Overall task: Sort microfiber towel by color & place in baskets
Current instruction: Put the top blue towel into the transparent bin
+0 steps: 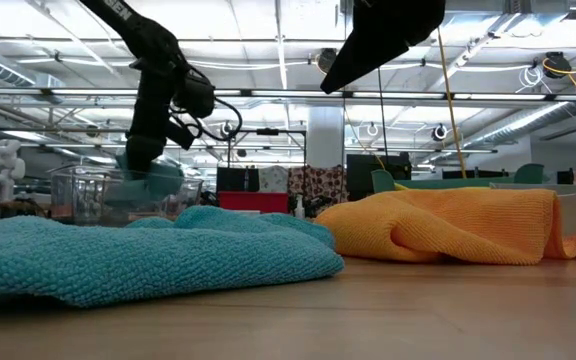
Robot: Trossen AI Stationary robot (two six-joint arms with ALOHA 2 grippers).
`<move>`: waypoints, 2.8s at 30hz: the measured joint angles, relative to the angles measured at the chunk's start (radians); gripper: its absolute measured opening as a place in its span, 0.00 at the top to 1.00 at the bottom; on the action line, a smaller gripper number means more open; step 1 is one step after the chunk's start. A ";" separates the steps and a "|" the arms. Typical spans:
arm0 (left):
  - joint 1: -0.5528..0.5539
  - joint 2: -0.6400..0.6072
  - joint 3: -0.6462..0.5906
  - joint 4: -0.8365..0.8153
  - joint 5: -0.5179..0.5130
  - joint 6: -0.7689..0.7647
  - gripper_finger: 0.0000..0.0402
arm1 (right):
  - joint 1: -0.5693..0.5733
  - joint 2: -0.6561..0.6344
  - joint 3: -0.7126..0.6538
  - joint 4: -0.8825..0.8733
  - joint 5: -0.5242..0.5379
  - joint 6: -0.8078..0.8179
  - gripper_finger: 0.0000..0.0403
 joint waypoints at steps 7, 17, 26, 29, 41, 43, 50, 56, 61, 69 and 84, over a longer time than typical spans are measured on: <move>0.019 0.000 0.000 0.029 0.000 0.020 0.74 | 0.000 0.000 0.000 0.001 0.000 0.000 0.32; 0.005 0.000 0.000 -0.026 -0.001 -0.035 0.48 | 0.000 0.000 0.000 0.001 0.000 0.000 0.32; -0.036 -0.058 0.000 -0.075 -0.101 -0.078 0.47 | 0.000 0.000 0.000 0.008 0.000 0.000 0.32; -0.040 -0.089 0.003 -0.052 -0.114 -0.071 0.47 | 0.000 0.000 0.000 0.009 0.000 0.000 0.32; -0.085 -0.265 0.042 -0.061 -0.014 -0.067 0.47 | 0.000 0.001 0.000 0.009 0.000 0.000 0.32; -0.085 -0.278 0.043 -0.061 -0.042 -0.068 0.47 | 0.000 0.001 0.000 0.009 0.000 -0.001 0.32; -0.097 -0.311 0.043 -0.093 0.123 -0.148 0.47 | 0.000 0.001 0.000 0.010 0.000 0.004 0.32; -0.137 -0.328 -0.014 -0.088 0.280 -0.166 0.47 | 0.000 0.001 0.000 0.012 0.000 0.004 0.32; -0.151 -0.327 -0.130 -0.050 0.227 -0.164 0.47 | 0.000 0.001 0.000 0.017 0.000 0.004 0.32; -0.124 -0.331 -0.242 0.098 0.157 -0.139 0.57 | 0.000 0.001 0.000 0.024 0.003 0.003 0.32; -0.123 -0.513 -0.248 0.076 0.178 -0.161 0.67 | 0.000 0.001 0.000 0.024 0.003 -0.004 0.32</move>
